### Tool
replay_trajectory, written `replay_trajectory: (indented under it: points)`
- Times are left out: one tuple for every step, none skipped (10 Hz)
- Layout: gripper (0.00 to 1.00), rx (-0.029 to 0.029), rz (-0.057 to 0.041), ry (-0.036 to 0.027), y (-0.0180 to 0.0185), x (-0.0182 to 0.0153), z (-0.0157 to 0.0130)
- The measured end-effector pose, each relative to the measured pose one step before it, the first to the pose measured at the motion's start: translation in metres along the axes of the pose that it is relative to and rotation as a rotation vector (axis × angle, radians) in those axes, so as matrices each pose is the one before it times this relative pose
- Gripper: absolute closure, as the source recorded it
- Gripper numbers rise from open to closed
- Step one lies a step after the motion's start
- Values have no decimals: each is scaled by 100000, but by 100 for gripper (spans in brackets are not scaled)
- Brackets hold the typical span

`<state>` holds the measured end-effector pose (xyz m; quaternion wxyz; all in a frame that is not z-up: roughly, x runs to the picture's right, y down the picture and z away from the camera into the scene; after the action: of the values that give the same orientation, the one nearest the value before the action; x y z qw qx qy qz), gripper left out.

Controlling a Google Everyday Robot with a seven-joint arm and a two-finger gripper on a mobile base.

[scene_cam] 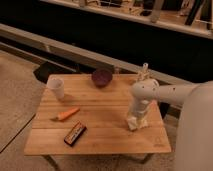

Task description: Place the eraser in the ceramic cup

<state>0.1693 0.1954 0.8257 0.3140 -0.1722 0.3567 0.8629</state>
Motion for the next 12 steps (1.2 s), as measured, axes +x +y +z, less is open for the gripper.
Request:
replay_trajectory:
  points:
    - [35,766,1743,624,13,-322,207]
    - [35,680,1434,499,-16,-230,152]
    - [35,1118,2205,691,-106,-315,227]
    - [35,584,1570,399,-87,-235,120]
    - [35,559,2182,680,-165,-214,186]
    - [35,151,897,267,-150,-58,85]
    - [35,-85,60,3,18,1,-5]
    - [35,-77,-81,-25,73,25,-12]
    - [35,-26,5,-15,3,-6,-8]
    - [35,8,-1,-2,-4,0,1]
    - [35,9,0,7,-3,2,7]
    - [35,3,-3,1,1,3,-1]
